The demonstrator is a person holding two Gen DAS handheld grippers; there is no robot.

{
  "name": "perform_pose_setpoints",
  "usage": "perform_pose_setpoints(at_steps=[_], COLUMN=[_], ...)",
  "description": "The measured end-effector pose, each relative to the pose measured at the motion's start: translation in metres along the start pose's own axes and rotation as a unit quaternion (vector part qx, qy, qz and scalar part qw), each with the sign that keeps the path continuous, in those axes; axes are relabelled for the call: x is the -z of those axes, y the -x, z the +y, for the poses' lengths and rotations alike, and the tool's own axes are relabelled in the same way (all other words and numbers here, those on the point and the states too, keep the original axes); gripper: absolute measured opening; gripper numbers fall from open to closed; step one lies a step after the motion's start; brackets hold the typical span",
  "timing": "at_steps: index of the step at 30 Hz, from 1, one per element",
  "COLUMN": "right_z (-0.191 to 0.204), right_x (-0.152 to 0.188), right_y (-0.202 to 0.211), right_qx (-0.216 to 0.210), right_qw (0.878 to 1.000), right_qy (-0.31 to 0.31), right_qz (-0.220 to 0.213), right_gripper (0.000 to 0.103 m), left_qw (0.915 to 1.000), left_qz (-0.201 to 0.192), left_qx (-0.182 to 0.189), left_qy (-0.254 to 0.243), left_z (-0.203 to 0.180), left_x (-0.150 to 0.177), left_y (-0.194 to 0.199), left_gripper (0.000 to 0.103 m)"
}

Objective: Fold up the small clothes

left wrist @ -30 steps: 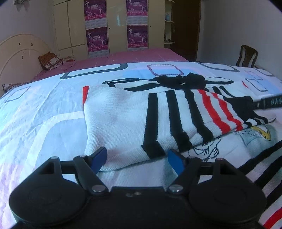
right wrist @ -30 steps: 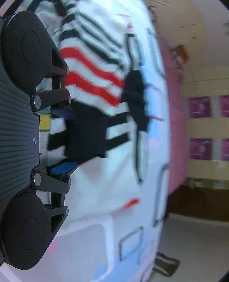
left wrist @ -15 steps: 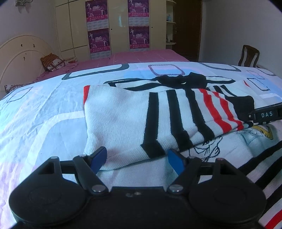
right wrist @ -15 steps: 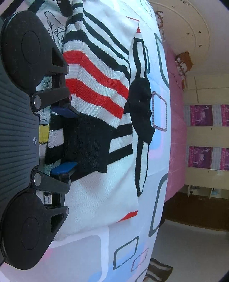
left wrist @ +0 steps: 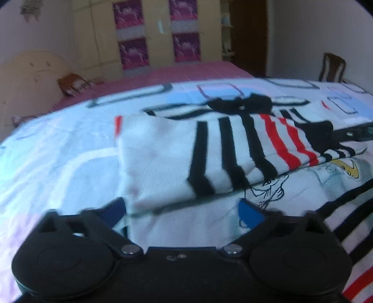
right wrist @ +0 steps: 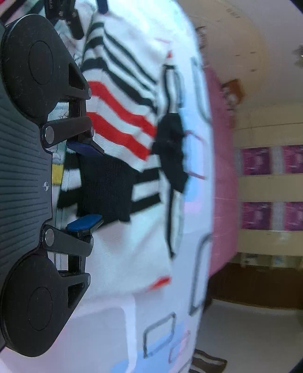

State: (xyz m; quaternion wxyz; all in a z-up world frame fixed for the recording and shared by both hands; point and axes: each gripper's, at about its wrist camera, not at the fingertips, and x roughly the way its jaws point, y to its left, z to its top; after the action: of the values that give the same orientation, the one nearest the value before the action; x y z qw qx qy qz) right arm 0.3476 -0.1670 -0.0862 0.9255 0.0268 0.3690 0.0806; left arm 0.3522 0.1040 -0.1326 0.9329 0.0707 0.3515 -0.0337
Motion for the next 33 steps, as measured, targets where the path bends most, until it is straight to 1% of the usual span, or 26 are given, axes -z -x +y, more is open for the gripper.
perform_pose_setpoints(at_steps=[1,2,4,5,6,7,8,9,10,11,12,14,15,19,20,21,22,23,24,26,28,30,32,33], right_z=[-0.009,-0.015,-0.032,-0.043,-0.055,-0.066,-0.076,-0.087,-0.099,-0.108,-0.116,-0.13,-0.135,-0.144,-0.144,-0.143,-0.143,-0.141,-0.14,-0.136,-0.134,-0.138,-0.141,-0.143], right_x=[0.005,0.009,0.023,0.032,0.041,0.05,0.06,0.071,0.083,0.094,0.104,0.126,0.134,0.167,0.174,0.18,0.185,0.19,0.196,0.2,0.2,0.198,0.194,0.193], right_y=[0.012,0.021,0.039,0.049,0.06,0.069,0.078,0.088,0.097,0.107,0.116,0.134,0.144,0.17,0.175,0.181,0.185,0.188,0.191,0.19,0.186,0.178,0.171,0.167], right_qx=[-0.008,-0.012,-0.01,-0.015,-0.024,-0.031,-0.037,-0.045,-0.052,-0.057,-0.06,-0.082,-0.087,-0.129,-0.142,-0.154,-0.167,-0.185,-0.198,-0.215,-0.223,-0.236,-0.241,-0.243], right_qw=[1.0,1.0,1.0,0.999,0.998,0.996,0.994,0.992,0.989,0.986,0.983,0.976,0.972,0.957,0.953,0.948,0.943,0.937,0.932,0.926,0.922,0.91,0.907,0.906], right_qy=[-0.007,-0.012,-0.027,-0.04,-0.059,-0.077,-0.094,-0.111,-0.129,-0.145,-0.158,-0.191,-0.205,-0.244,-0.252,-0.262,-0.268,-0.276,-0.282,-0.287,-0.297,-0.324,-0.331,-0.332], right_qz=[-0.008,-0.008,0.004,0.011,0.016,0.021,0.03,0.042,0.053,0.061,0.068,0.072,0.073,0.091,0.095,0.098,0.101,0.107,0.111,0.114,0.108,0.104,0.098,0.1], right_gripper=[0.076,0.076,0.076,0.076,0.076,0.076,0.065,0.046,0.039,0.034,0.034,0.034,0.035,0.035,0.035,0.035,0.035,0.035,0.035,0.035,0.034,0.034,0.034,0.034], left_qw=[1.0,0.9999,0.9998,0.9998,0.9997,0.9994,0.9986,0.9974,0.9959,0.9941,0.9931,0.9922,0.9915,0.9838,0.9802,0.9756,0.97,0.9637,0.9537,0.936,0.9243,0.9102,0.9019,0.8999], left_qz=[0.001,0.009,0.018,0.018,0.021,0.029,0.043,0.054,0.062,0.065,0.066,0.069,0.071,0.072,0.073,0.074,0.074,0.077,0.081,0.077,0.069,0.063,0.062,0.063], left_qx=[0.0,-0.001,-0.005,0.003,0.011,0.017,0.031,0.044,0.056,0.067,0.071,0.074,0.076,0.104,0.115,0.128,0.144,0.16,0.179,0.208,0.22,0.235,0.249,0.254], left_qy=[-0.005,-0.009,-0.011,-0.01,-0.007,-0.003,0.006,0.018,0.036,0.056,0.066,0.073,0.079,0.127,0.144,0.163,0.181,0.2,0.228,0.273,0.304,0.335,0.347,0.349], left_z=[0.0,0.001,0.002,0.004,0.006,0.007,0.01,0.013,0.016,0.02,0.021,0.018,0.016,0.012,0.013,0.014,0.015,0.017,0.02,0.025,0.03,0.036,0.037,0.036], left_x=[0.004,0.01,0.021,0.029,0.035,0.042,0.051,0.059,0.067,0.077,0.084,0.097,0.102,0.124,0.129,0.134,0.139,0.143,0.149,0.159,0.163,0.161,0.156,0.153], left_y=[0.006,0.013,0.026,0.036,0.044,0.052,0.06,0.066,0.073,0.083,0.09,0.105,0.112,0.136,0.141,0.145,0.15,0.152,0.152,0.149,0.142,0.133,0.12,0.115], left_gripper=[0.103,0.103,0.101,0.099,0.092,0.082,0.076,0.066,0.061,0.061,0.059,0.059,0.059,0.059,0.059,0.055,0.044,0.039,0.036,0.036,0.036,0.036,0.036,0.036])
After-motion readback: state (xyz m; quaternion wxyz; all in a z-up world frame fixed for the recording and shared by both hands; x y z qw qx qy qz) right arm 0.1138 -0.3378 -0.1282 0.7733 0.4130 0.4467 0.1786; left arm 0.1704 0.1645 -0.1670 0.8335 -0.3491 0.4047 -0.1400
